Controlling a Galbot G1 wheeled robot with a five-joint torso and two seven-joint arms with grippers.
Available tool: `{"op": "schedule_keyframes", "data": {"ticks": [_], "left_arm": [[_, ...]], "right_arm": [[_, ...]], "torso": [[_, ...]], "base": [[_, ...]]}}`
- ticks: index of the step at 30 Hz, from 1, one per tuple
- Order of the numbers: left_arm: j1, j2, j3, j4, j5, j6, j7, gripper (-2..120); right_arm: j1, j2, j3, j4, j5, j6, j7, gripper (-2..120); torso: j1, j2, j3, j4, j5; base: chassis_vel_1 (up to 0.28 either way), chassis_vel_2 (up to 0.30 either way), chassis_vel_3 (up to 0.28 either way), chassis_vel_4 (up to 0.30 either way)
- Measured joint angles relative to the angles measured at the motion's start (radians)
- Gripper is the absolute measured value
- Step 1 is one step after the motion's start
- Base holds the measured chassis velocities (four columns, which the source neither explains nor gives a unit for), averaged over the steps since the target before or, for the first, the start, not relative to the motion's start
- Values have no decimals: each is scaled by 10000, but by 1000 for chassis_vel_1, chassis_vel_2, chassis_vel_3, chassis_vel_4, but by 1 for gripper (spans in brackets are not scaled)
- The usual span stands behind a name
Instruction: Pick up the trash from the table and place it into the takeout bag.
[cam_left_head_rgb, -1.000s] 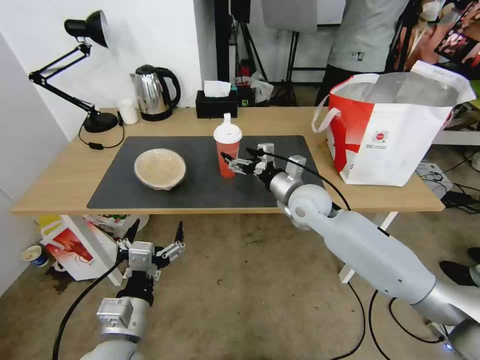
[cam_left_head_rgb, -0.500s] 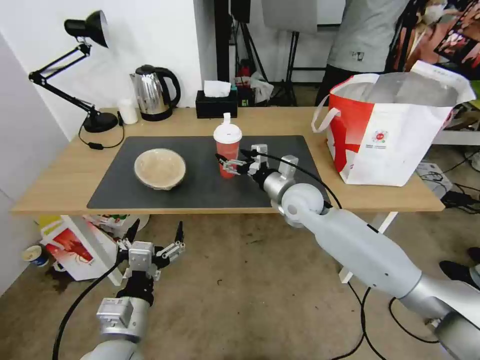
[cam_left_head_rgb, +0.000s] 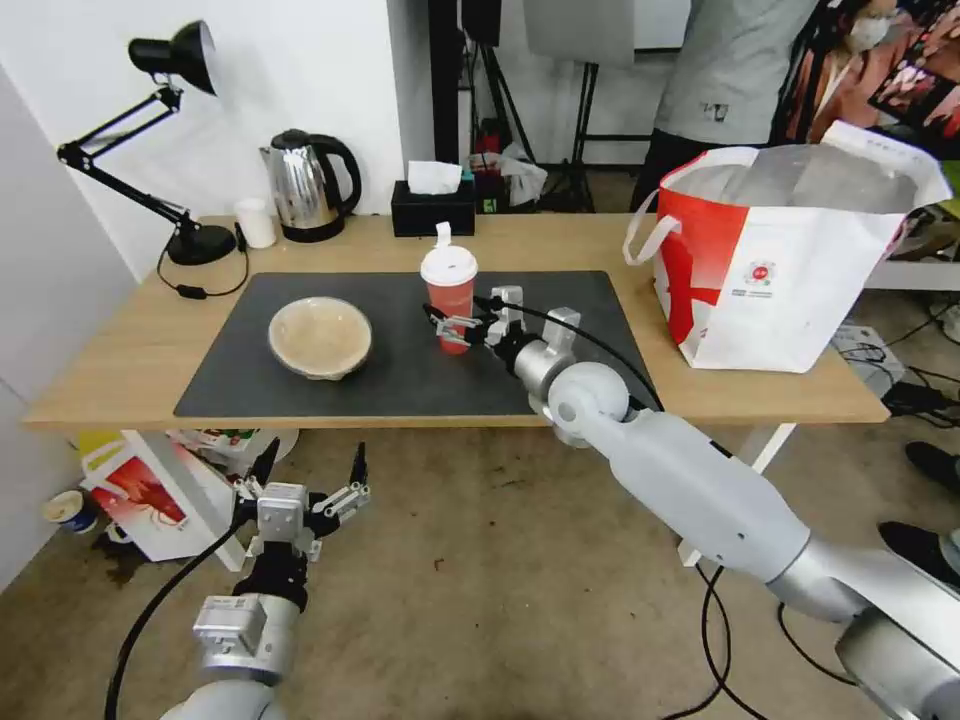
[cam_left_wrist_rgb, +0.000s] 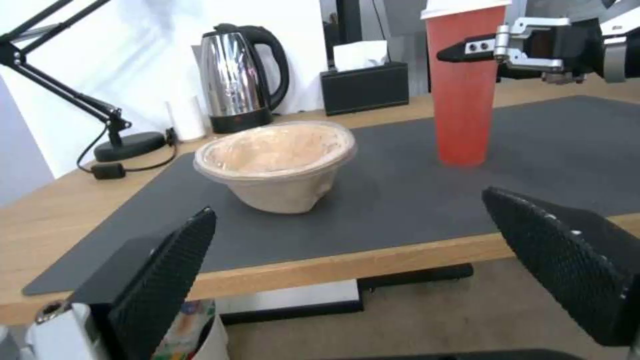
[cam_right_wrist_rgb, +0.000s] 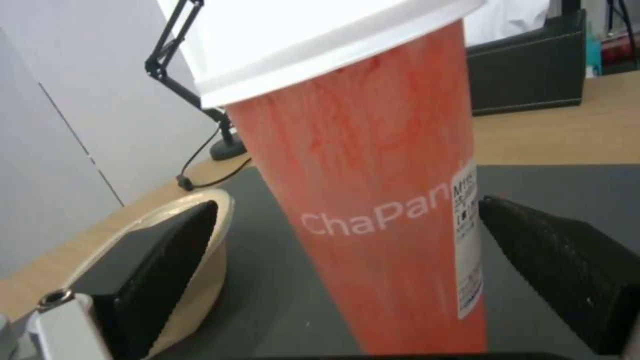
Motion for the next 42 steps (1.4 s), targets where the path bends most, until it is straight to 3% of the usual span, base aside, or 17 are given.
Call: {"op": "schedule_keyframes", "data": {"ticks": [10, 23, 42], "left_arm": [[0, 0, 1, 0, 0, 0, 0, 100], [0, 0, 0, 0, 0, 0, 0, 100], [0, 0, 0, 0, 0, 0, 0, 100]], "right_arm": [[-33, 74, 133, -256, -185, 113, -44, 100], [-78, -55, 311, -203, 40, 171, -79, 54], [-90, -165, 344, 24, 208, 172, -278, 12]], "torso": [[0, 0, 0, 1, 0], [1, 0, 0, 1, 0], [0, 0, 0, 1, 0]], "base": [[0, 0, 0, 0], [0, 0, 0, 0], [0, 0, 0, 0]]}}
